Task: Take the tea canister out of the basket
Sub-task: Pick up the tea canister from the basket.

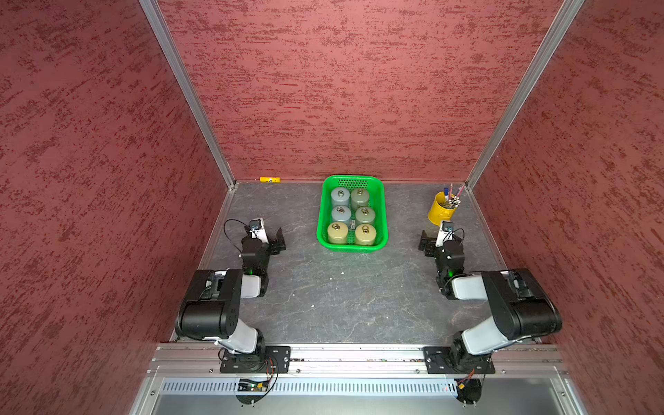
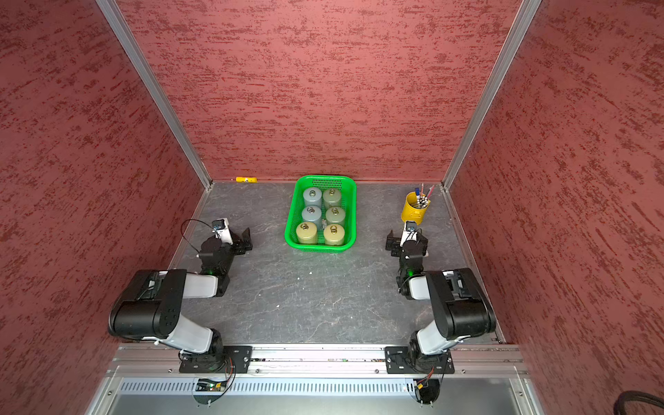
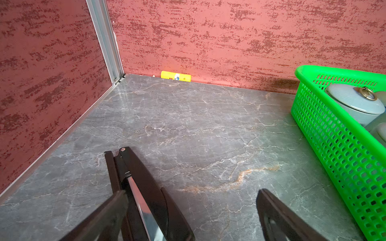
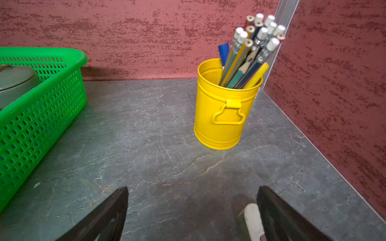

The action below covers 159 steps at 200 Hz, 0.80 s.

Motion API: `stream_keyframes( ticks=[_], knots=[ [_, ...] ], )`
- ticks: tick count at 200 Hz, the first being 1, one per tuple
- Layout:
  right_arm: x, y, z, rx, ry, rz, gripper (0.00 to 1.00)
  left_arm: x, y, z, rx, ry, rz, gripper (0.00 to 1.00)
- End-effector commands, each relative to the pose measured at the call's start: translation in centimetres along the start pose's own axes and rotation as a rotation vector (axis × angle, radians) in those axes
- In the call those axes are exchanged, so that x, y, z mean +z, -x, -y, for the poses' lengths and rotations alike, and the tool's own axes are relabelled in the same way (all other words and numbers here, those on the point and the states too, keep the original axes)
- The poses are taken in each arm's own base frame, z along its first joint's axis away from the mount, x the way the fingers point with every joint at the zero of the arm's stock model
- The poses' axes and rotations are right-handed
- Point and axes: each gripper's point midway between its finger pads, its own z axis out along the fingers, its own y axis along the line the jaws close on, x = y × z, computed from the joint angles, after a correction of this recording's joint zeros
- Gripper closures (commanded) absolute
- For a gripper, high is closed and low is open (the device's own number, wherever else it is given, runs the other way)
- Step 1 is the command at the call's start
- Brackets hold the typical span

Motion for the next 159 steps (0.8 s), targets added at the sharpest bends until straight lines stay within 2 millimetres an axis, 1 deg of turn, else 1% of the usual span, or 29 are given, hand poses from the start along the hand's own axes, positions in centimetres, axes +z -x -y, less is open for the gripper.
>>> stream_keyframes(
  ticks=[1, 104, 117, 127, 133, 138, 143, 150, 152, 159],
  knots=[
    [0.3, 1.1, 0.0, 0.008, 0.002, 0.036, 0.01, 0.3, 0.6, 0.4, 0.015, -0.011, 0.01, 0.0],
    [0.3, 1.0, 0.0, 0.008, 0.003, 0.032, 0.01, 0.3, 0.5, 0.4, 0.014, -0.014, 0.008, 0.0],
    [0.1, 1.2, 0.0, 0.006, 0.005, 0.045, 0.01, 0.1, 0.7, 0.3, 0.012, -0.01, 0.02, 0.0],
    [-0.1, 1.9, -0.1, 0.004, 0.013, 0.044, 0.01, -0.3, 1.2, 0.3, 0.007, -0.007, 0.037, 0.0],
    [-0.1, 2.7, -0.1, 0.001, 0.012, 0.042, 0.01, -0.5, 1.6, 0.4, 0.012, -0.011, 0.041, 0.0],
    [0.1, 2.7, 0.0, -0.003, -0.002, 0.007, 0.01, -0.8, 2.1, 0.8, 0.027, -0.019, 0.041, 0.0],
    [-0.1, 4.9, 0.4, 0.01, -0.023, 0.03, 0.01, -1.0, 2.8, 1.2, 0.05, -0.017, 0.043, 0.0],
    [-0.2, 5.7, 0.8, 0.004, -0.049, -0.019, 0.01, -1.3, 3.7, 2.0, 0.086, -0.001, 0.036, 0.0],
    [-0.1, 6.6, 0.8, 0.005, -0.051, -0.012, 0.01, -1.3, 4.0, 2.2, 0.099, 0.002, 0.034, 0.0],
    [-0.3, 8.0, 0.6, -0.005, -0.048, -0.047, 0.01, -1.5, 5.1, 2.9, 0.123, 0.019, 0.028, 0.0]
  ],
)
